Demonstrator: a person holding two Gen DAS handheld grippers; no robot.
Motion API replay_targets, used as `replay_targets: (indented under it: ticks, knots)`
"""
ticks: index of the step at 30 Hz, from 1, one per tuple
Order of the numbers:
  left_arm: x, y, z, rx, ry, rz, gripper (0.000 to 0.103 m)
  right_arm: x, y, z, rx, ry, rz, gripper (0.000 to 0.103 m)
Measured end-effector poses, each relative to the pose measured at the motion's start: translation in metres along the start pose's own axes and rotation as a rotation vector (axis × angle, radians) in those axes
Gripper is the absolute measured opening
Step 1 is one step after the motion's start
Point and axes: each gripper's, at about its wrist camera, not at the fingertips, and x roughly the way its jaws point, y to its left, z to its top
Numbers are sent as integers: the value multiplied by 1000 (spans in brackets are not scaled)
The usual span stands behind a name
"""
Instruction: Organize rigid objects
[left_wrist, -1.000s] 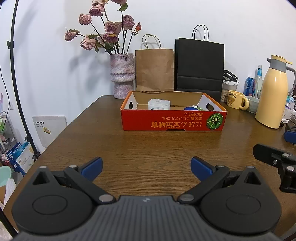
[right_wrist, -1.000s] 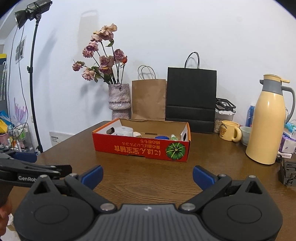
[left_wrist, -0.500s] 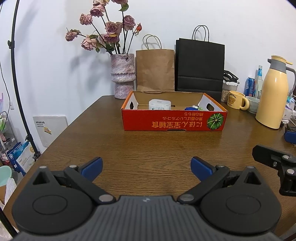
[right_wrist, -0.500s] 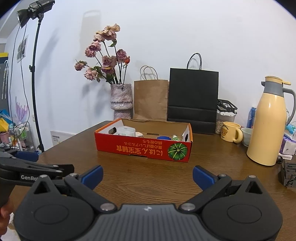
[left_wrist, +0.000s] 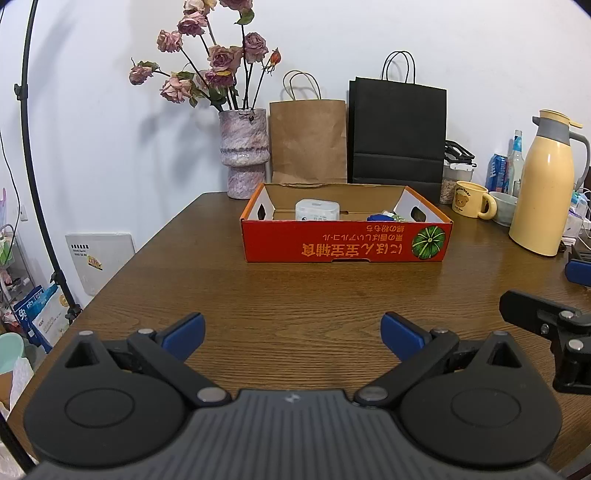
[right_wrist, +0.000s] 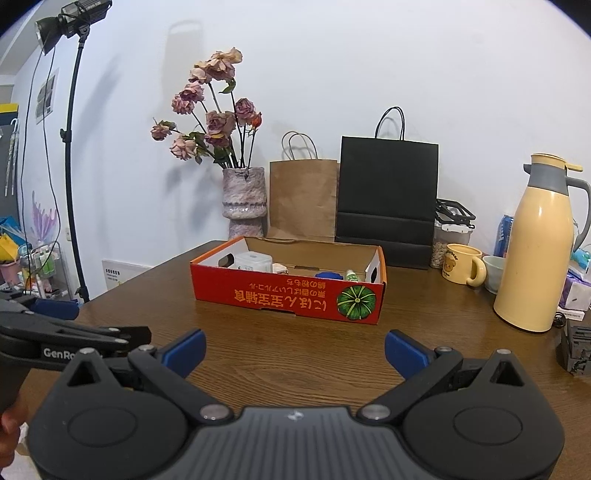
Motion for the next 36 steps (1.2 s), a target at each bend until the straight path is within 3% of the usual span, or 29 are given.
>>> replay_targets:
  ticks: [36]
  knots:
    - [-1, 0, 0, 0, -6, -16, 103, -1, 2, 0, -3, -2, 2, 103]
